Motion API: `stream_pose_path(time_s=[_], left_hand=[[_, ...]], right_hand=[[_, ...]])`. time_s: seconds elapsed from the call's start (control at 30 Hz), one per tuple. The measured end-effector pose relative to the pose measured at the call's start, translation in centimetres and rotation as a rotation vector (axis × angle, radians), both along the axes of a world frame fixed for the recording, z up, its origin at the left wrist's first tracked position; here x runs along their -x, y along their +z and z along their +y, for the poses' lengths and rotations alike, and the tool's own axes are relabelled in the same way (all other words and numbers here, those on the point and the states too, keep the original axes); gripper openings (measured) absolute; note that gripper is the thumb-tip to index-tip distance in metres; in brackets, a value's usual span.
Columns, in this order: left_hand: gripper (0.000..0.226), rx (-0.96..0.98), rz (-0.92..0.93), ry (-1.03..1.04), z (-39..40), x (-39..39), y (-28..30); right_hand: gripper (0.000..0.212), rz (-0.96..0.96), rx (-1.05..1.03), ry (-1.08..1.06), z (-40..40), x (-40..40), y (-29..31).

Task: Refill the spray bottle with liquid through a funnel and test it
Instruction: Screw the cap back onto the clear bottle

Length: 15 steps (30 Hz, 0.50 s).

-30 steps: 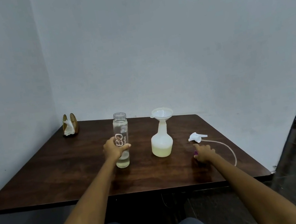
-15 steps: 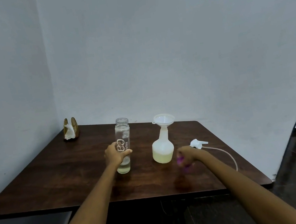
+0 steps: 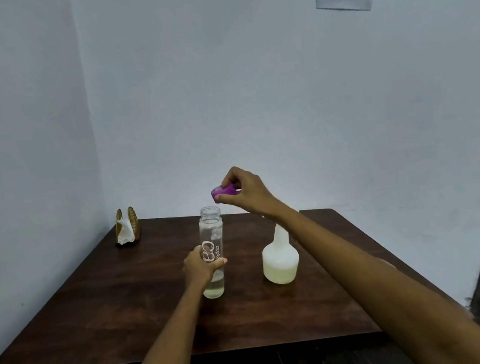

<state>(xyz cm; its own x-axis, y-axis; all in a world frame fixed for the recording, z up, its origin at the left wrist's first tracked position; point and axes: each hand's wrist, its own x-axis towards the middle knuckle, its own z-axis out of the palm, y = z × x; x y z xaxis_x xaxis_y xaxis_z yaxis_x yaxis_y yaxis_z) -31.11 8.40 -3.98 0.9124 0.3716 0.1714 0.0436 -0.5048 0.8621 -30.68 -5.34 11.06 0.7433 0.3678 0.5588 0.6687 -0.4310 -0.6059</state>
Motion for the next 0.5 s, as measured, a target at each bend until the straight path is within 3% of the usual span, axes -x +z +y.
stream_pose_path(time_s=[0.17,0.4,0.5], left_hand=[[0.039,-0.010,-0.009,-0.014,0.4,-0.6,0.1],[0.042,-0.010,-0.033,-0.029,0.7,-1.1,-0.1],[0.036,0.001,-0.049,-0.037,0.7,-0.9,-0.1]], right_hand=[[0.023,0.038,0.110,-0.001,2.7,-3.0,-1.3],[0.045,0.092,0.678,0.034,4.4,-4.7,-0.1],[0.043,0.127,0.799,0.038,5.3,-4.7,1.1]])
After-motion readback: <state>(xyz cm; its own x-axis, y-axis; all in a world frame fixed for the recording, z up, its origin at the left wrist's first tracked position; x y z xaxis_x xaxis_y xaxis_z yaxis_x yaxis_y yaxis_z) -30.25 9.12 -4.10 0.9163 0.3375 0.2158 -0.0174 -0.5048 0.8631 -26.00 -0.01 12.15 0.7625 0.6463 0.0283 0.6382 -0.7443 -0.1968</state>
